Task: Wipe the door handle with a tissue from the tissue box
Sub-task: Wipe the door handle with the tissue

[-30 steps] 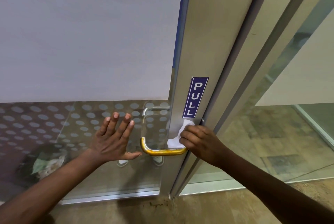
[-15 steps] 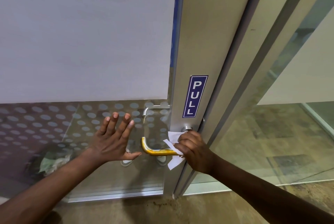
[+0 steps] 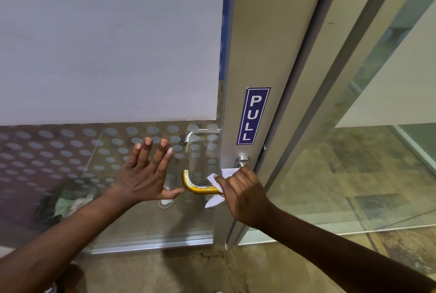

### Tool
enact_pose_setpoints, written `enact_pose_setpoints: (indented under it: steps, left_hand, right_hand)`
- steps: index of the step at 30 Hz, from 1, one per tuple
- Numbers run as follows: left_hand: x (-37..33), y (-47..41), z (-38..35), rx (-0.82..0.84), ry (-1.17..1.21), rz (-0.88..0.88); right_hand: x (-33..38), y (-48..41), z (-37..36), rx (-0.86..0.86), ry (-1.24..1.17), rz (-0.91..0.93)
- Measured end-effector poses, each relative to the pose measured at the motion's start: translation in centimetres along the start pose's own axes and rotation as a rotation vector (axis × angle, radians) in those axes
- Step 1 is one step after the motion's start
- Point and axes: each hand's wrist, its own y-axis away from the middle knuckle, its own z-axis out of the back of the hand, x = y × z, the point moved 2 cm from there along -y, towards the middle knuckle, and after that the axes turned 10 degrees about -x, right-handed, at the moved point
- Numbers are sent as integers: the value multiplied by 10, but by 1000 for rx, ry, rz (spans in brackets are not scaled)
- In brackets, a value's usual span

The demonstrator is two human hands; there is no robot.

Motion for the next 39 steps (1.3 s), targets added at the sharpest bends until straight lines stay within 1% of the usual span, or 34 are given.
enact_pose_setpoints:
  steps: [9, 17, 20, 26, 29, 32, 35, 39]
  left_hand:
    - [2, -4, 5, -39, 78, -20]
    - [5, -7, 8, -61, 164, -15]
    - [5, -7, 10, -54, 189, -21]
    - [10, -6, 14, -26, 289, -14]
    - [13, -6, 15, -20, 341, -11]
    - [15, -7, 18, -27, 410, 13]
    - [15, -8, 20, -40, 482, 44]
    - [16, -9, 23, -63, 593, 99]
  right_hand:
    - [30, -7, -2, -9, 143, -126]
    - [68, -33, -6, 27, 175, -271]
    - [81, -54, -10, 45, 164, -410]
    - [91, -88, -13, 205, 149, -713]
    - [91, -102, -8, 297, 68, -820]
    - [89, -107, -6, 340, 60, -778]
    - [85, -109, -8, 458, 29, -762]
    - [80, -110, -15, 530, -103, -589]
